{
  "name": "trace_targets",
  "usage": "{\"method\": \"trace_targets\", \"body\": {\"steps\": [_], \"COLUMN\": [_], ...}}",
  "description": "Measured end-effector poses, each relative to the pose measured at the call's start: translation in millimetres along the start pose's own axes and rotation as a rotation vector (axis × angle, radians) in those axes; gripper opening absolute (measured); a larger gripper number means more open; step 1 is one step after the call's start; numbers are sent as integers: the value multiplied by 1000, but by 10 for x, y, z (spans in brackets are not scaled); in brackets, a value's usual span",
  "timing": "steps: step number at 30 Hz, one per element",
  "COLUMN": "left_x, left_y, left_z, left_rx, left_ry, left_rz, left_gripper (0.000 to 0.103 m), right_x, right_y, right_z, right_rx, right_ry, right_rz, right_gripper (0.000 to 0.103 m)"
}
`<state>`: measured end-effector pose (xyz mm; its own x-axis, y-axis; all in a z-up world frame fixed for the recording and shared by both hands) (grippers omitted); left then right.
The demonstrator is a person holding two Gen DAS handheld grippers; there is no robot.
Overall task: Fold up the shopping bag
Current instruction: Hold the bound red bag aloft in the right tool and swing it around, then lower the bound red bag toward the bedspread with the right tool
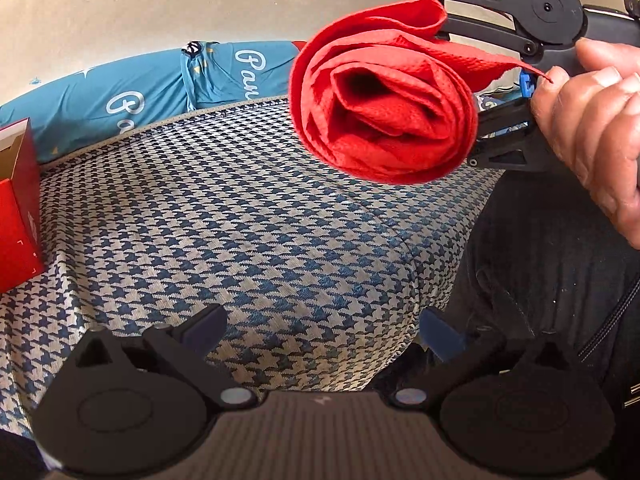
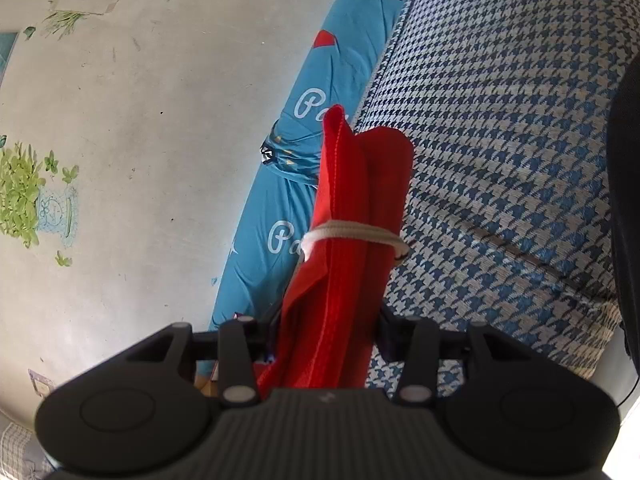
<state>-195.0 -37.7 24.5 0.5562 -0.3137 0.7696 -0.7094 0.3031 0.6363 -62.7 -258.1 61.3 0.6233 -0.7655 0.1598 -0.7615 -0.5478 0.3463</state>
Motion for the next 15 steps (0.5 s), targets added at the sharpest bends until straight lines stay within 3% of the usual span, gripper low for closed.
{"method": "trace_targets", "body": {"steps": [8,15], "left_x": [-46,-47], "left_y": [-71,-57], "left_z": [-15,2], "left_rx": [61,57], "left_ry": [-4,-12], "left_rz": [-24,-5], "left_gripper": [103,103], "right_x": [107,140], "right_y": [0,-28], "right_z": [72,145], "right_rx": [-1,-18], "right_ry": [-46,-98], "right_rz": [29,30], "right_gripper": [43,43]}}
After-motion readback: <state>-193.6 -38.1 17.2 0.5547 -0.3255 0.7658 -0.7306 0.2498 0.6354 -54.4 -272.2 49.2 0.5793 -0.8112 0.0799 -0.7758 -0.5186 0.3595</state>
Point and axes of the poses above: each gripper's, at about its wrist camera, not at the fingertips, and y roughly against the way its jaws point, z to its right, x to its top, the point moved 5 cm from there along -y, roughly the way its jaws point, and after that the axes turned 11 degrees about -y, right-handed, at the moved point
